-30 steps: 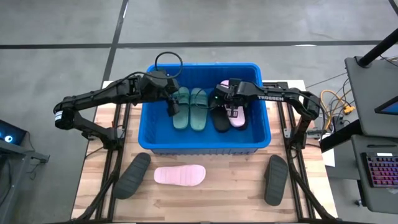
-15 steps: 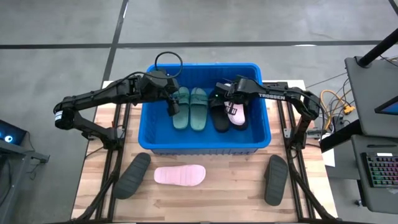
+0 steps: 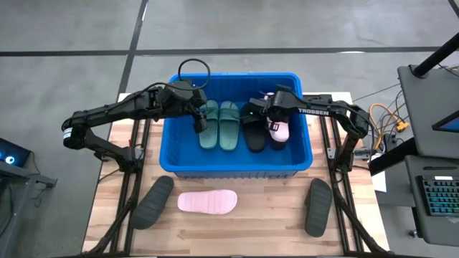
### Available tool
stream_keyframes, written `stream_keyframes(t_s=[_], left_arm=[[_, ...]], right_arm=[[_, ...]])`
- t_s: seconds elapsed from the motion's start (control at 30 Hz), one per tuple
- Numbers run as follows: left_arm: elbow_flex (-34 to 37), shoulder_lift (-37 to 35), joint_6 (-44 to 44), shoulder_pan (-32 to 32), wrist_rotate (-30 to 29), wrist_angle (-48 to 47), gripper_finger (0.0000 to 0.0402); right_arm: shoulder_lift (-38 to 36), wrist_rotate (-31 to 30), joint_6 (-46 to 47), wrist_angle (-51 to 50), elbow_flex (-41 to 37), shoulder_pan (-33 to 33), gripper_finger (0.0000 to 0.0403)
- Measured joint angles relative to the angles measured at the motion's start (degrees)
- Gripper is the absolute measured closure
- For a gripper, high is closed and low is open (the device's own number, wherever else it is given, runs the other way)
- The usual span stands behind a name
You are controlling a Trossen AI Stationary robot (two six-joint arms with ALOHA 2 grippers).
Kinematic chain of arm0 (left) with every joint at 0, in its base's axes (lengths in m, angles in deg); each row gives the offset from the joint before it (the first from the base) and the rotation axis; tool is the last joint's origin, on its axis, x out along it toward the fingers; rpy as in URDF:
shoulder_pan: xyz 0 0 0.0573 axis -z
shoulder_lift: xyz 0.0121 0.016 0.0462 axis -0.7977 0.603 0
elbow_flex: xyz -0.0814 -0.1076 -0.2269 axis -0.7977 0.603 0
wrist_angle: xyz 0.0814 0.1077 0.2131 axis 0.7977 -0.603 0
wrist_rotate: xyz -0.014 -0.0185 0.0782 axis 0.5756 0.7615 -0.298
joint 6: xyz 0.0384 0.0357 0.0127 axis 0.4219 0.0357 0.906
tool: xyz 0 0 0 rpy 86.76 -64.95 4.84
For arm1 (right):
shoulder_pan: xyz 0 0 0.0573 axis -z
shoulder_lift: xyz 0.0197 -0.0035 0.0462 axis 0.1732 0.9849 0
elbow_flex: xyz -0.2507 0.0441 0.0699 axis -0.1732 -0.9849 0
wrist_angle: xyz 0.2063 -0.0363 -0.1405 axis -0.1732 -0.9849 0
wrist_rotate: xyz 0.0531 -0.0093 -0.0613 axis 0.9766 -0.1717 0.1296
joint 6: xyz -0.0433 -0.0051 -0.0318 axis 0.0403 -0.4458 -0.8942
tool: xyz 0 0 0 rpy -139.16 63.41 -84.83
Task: Pick and place slides into bin
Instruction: Put the right pink slide into the bin
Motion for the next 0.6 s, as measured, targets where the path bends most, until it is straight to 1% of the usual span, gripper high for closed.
stream_keyframes(t_s=[0.37,0.6], left_arm=[[0.0,0.0,0.0,0.0,0.0,-0.1,0.0217],[0.0,0.0,0.0,0.0,0.0,-0.1,0.0217]], right_arm=[[0.0,-0.4,-0.6,0.2,-3.5,0.8,0.0394],[0.0,-1.1,1.2,1.7,-5.8,0.8,0.0391]])
